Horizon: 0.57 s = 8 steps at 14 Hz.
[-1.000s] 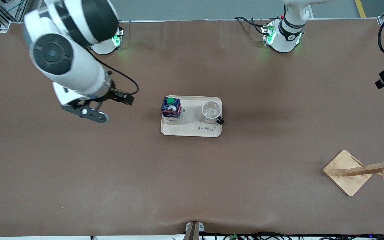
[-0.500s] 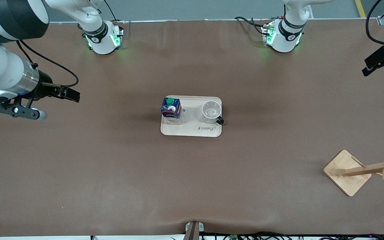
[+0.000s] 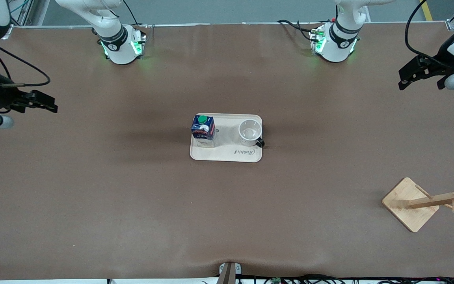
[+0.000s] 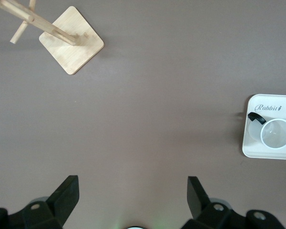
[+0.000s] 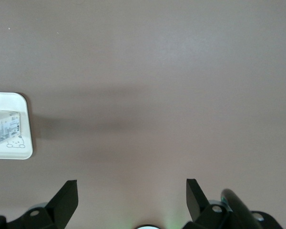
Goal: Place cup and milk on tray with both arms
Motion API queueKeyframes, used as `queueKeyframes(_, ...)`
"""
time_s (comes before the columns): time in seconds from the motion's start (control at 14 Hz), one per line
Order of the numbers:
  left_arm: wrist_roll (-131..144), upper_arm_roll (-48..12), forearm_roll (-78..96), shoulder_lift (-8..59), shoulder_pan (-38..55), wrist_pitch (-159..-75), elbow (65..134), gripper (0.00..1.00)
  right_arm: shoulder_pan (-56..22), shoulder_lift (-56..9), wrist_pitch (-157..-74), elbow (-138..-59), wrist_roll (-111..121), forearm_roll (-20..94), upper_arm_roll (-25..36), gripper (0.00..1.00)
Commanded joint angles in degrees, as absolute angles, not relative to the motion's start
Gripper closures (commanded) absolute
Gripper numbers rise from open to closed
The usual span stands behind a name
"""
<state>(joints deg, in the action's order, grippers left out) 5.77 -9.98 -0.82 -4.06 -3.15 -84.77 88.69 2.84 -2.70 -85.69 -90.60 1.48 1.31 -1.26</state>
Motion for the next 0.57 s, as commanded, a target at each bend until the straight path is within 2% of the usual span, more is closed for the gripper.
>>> queueKeyframes(0.0,5.3,-10.2,-0.1,-4.0,-3.4,-85.3,89.0,0.00,4.3,-1.5,-86.3,-91.2,3.3,1.9,-2.4,0.00)
queueKeyframes(0.5,5.3,-10.2,-0.1,-3.6,-3.5,-86.3,89.0,0.00,4.4,-1.4,-85.7,-91.1,3.3,1.9,-2.5,0.00)
